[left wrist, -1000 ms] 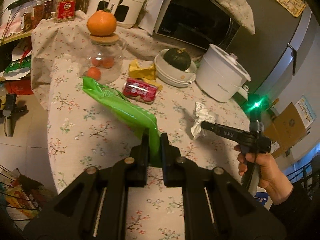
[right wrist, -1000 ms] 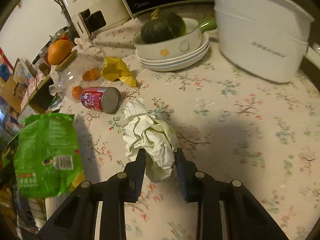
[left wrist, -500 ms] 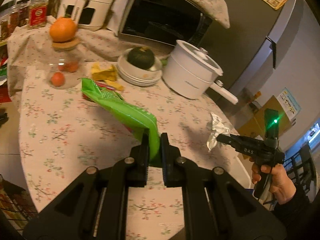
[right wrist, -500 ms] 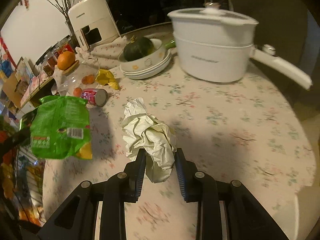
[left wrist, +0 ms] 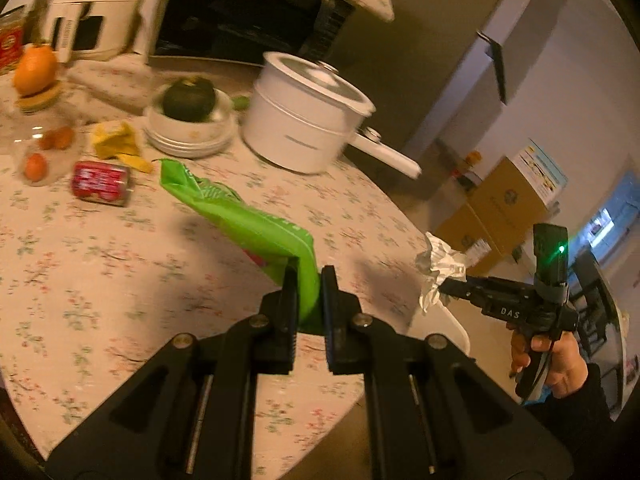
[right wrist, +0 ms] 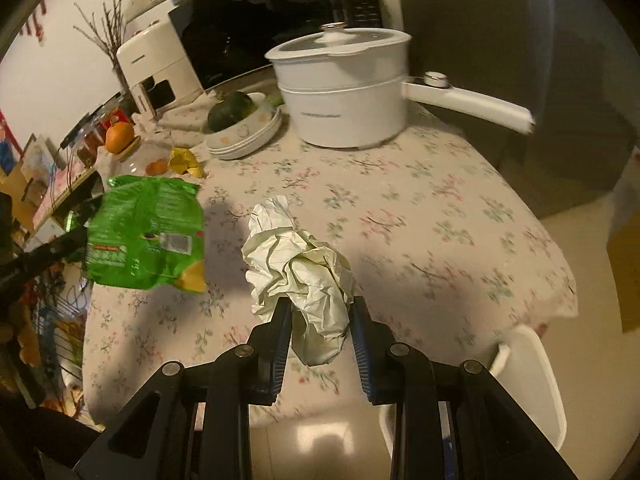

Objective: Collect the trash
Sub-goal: 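Carry the snack bag and crumpled paper over the white bin with both tools, then open both tools over the white bin to drop the bag and paper, then reach the left tool to the red Drink Milk can and grasp it, then lift the red can with the left tool while the right tool grasps the yellow wrapper, then carry the red can and yellow wrapper over the white bin with both tools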

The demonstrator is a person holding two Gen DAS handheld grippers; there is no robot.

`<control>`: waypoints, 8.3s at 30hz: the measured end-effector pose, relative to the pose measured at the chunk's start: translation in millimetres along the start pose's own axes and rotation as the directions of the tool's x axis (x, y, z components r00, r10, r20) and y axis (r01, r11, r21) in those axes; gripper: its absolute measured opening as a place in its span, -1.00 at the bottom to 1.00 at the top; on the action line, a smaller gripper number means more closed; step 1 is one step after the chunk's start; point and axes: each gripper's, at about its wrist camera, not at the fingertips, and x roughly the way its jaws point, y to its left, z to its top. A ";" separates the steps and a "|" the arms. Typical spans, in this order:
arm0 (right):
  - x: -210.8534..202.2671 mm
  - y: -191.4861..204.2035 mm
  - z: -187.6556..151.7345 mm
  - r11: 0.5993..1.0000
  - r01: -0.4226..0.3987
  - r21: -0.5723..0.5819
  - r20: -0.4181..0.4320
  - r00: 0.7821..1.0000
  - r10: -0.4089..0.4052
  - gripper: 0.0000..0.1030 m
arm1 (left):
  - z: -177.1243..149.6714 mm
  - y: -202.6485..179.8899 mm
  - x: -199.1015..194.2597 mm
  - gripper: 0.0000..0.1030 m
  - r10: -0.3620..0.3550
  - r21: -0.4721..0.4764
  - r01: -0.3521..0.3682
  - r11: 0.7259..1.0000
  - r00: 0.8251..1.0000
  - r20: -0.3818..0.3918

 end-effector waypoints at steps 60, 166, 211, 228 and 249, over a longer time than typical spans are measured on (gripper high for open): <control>-41.6 -189.0 -112.0 0.926 0.267 0.268 -0.209 0.954 -0.214 -0.26 | -94.5 -177.8 157.7 0.65 -0.001 0.377 0.151 0.914 0.929 -0.369; 140.4 198.8 125.4 0.981 -0.089 -0.175 -0.046 0.996 0.082 0.59 | 11.9 179.5 -35.7 0.15 0.430 -0.416 -0.386 0.823 0.903 0.012; 194.9 184.2 164.5 0.970 -0.122 0.210 0.002 0.992 0.124 -0.78 | 16.2 176.4 -74.5 0.15 0.371 -0.416 -0.296 0.860 0.922 0.109; 51.0 41.7 56.1 0.977 0.037 0.212 0.040 0.998 -0.046 -0.78 | 20.9 90.0 -50.7 0.15 0.266 -0.288 -0.219 0.932 0.954 0.137; -58.0 -40.8 -27.7 0.983 0.180 0.028 0.148 0.972 -0.182 -0.77 | -13.4 -25.6 21.3 0.15 0.164 -0.010 -0.164 0.986 0.986 0.033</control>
